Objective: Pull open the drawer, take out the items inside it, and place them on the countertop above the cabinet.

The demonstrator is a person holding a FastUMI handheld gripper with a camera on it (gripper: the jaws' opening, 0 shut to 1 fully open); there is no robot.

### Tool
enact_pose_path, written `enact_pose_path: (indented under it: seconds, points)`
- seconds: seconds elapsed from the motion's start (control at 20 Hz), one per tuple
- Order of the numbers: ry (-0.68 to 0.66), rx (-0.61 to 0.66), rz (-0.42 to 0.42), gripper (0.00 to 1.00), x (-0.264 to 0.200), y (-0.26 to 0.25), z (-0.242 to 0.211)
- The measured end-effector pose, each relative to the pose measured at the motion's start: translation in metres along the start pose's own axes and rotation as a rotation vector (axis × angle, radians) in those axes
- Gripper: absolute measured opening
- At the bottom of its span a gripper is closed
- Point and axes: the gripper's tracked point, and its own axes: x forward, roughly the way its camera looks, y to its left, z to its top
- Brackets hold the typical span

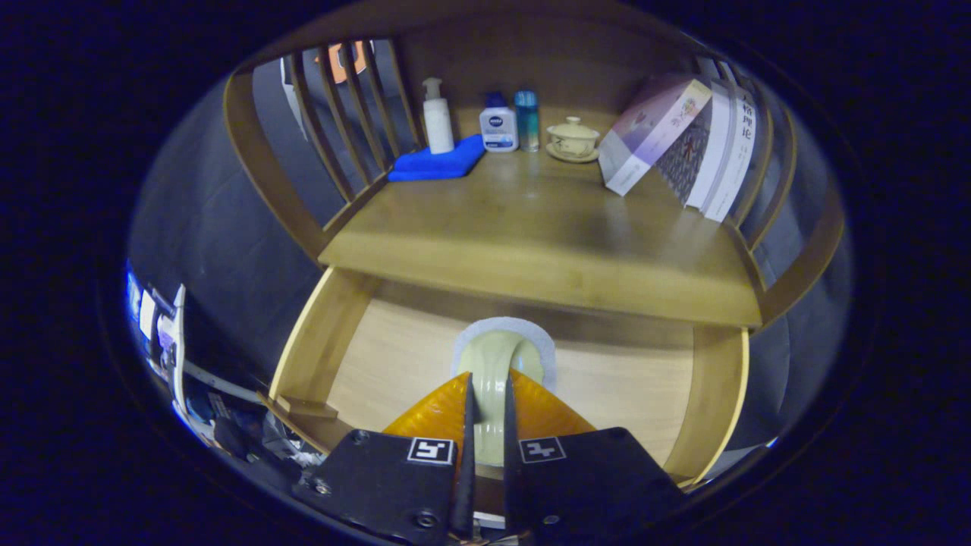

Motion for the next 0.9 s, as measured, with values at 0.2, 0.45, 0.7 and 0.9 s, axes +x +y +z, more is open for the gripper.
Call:
enact_pose_path:
  seconds: [0.2, 0.45, 0.7, 0.9]
  points:
    - [-0.032, 0.012, -0.016, 0.18, 0.0, -0.008, 0.038]
    - [-0.049, 0.044, -0.066, 0.18, 0.019, -0.021, 0.09]
    - [-0.06, 0.065, -0.133, 0.18, 0.046, -0.034, 0.137]
    - [-0.05, 0.084, -0.156, 0.18, 0.077, -0.035, 0.151]
